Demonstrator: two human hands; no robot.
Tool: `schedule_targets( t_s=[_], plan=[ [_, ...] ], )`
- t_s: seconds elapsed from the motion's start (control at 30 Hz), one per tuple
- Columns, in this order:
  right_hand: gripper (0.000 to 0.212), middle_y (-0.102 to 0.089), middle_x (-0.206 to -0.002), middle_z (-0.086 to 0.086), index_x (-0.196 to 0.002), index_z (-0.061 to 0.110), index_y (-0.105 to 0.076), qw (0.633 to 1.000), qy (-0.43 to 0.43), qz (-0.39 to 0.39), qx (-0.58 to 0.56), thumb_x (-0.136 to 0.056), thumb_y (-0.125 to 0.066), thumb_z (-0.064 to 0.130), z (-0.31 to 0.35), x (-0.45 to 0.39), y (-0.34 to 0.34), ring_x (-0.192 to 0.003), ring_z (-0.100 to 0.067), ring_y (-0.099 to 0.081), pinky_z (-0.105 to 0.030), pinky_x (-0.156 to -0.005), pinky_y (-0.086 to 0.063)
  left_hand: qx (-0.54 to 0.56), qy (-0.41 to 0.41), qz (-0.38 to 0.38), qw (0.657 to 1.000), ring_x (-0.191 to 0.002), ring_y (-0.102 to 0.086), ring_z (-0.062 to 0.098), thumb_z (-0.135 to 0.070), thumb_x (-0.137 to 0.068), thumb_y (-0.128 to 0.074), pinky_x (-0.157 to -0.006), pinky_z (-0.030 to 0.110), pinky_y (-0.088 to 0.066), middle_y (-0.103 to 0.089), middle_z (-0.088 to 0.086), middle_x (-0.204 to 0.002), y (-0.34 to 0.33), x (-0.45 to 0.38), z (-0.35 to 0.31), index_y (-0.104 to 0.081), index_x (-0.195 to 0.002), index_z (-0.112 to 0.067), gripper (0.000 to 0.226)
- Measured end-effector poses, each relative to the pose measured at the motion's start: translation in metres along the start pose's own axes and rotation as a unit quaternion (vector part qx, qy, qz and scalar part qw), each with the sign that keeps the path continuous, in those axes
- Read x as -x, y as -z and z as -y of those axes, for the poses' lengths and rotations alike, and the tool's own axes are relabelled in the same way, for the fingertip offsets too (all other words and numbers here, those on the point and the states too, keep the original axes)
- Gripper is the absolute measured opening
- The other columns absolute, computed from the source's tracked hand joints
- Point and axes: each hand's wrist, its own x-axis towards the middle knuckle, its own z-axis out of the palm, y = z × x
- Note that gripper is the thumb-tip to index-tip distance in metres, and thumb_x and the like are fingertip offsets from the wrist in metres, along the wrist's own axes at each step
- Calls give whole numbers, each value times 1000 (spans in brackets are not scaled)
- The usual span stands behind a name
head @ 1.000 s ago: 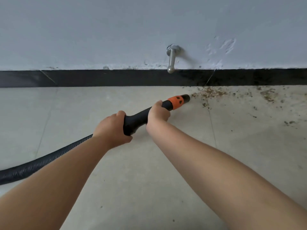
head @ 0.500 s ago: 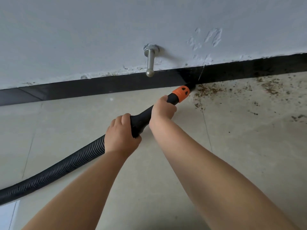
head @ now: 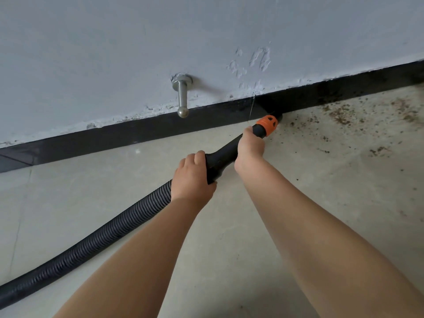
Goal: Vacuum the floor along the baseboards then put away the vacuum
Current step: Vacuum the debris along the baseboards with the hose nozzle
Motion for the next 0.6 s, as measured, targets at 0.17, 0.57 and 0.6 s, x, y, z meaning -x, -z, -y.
schedule_targets(
  t_s=[0.17,0.57,0.6],
  plan=[
    [49,-51,-131,-14,-135,4,-40,1000,-4,-19,-24,-96,-47,33,8,-7,10,-117,-32,-51,-44,-100,-43,5,-41,17,999,-115,-42,23,-28,-85,-61,-90,29,-36,-47,5,-125,0,-11,-9,-38,-127,-13,50],
    [38,-55,-122,-12,-124,9,-42,992,5,56,-109,-93,-57,24,-32,31,-32,-108,-31,-58,-42,-76,-55,-72,-95,-120,986,-63,-59,37,-13,-40,-87,-52,37,-47,-61,16,-73,19,-1,68,-59,-84,2,54],
    [34,-55,-123,-14,-120,9,-43,992,-2,73,-105,-93,-57,23,-39,35,-39,-108,-32,-58,-42,-74,-55,-72,-88,-125,986,-59,-59,37,-11,-36,-88,-50,37,-48,-60,17,-70,19,3,80,-59,-81,3,56]
  ],
)
